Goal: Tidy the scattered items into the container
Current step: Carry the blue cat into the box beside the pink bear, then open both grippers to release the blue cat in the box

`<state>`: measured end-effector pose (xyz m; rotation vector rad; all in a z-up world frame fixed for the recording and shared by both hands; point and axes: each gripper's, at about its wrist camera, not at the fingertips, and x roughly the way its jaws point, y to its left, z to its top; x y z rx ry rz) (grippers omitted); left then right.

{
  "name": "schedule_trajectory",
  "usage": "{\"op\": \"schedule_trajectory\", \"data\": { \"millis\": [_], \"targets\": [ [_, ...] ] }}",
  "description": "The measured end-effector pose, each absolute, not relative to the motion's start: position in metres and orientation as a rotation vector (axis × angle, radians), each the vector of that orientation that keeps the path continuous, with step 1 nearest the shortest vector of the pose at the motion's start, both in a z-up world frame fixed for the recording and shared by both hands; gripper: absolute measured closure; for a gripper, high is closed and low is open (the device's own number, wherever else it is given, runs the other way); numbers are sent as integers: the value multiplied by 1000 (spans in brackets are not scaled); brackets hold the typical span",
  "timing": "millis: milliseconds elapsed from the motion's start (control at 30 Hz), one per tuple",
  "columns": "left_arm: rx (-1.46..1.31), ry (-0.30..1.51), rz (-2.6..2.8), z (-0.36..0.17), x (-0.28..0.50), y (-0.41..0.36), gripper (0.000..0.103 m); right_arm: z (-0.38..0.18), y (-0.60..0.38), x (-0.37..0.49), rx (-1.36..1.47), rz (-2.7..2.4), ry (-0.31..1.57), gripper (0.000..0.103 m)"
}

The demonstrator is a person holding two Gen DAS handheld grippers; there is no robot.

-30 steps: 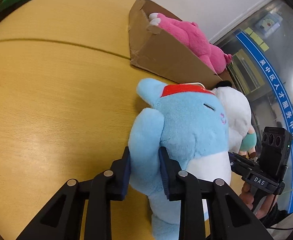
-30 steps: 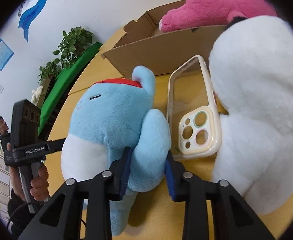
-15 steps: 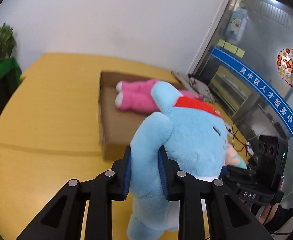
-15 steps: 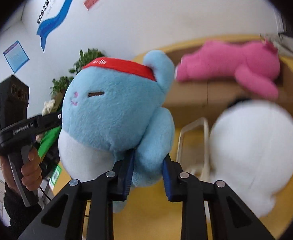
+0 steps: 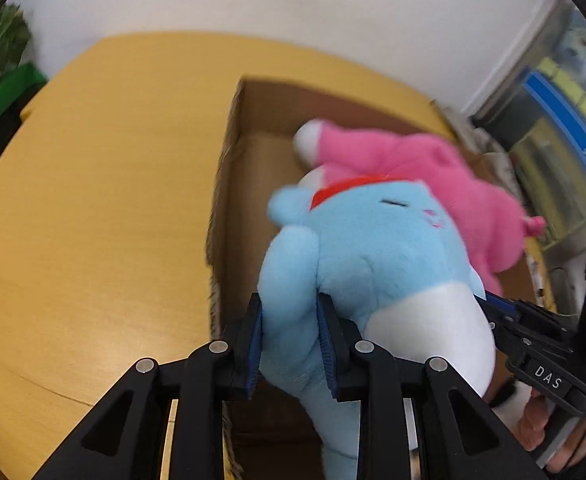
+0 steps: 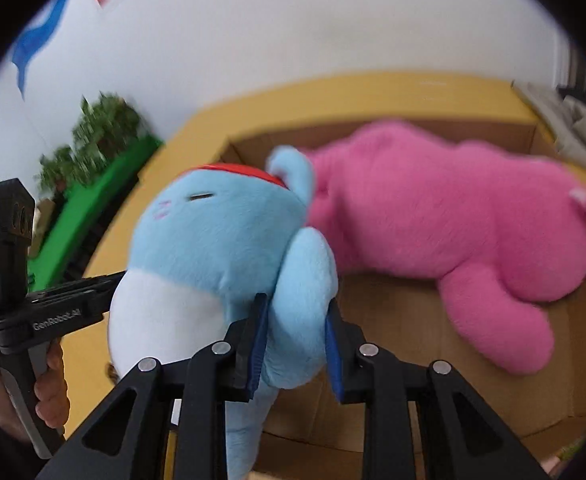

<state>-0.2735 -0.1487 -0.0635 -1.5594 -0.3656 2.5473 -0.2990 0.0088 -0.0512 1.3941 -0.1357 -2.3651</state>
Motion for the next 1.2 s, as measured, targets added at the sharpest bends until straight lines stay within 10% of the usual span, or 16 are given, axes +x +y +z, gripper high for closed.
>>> {"op": "schedule_trajectory", "data": {
  "millis": [467, 600, 933, 1200],
  "targets": [
    [-1414, -398, 2674, -44, -261, -158, 65, -79, -5, -302, 1450, -2356, -11, 59],
    [-1318, -400, 2684, -28, -232, -161, 40, -53, 5, -278, 1303, -2405, 10, 24],
    [-1282, -95, 2647, -35, -218, -96, 40, -10, 47, -214, 1095, -2418, 73, 24],
    [-1445, 50, 2632, -67, -242, -84, 19, -57, 108, -213, 1415, -2412, 10, 23]
  ]
}}
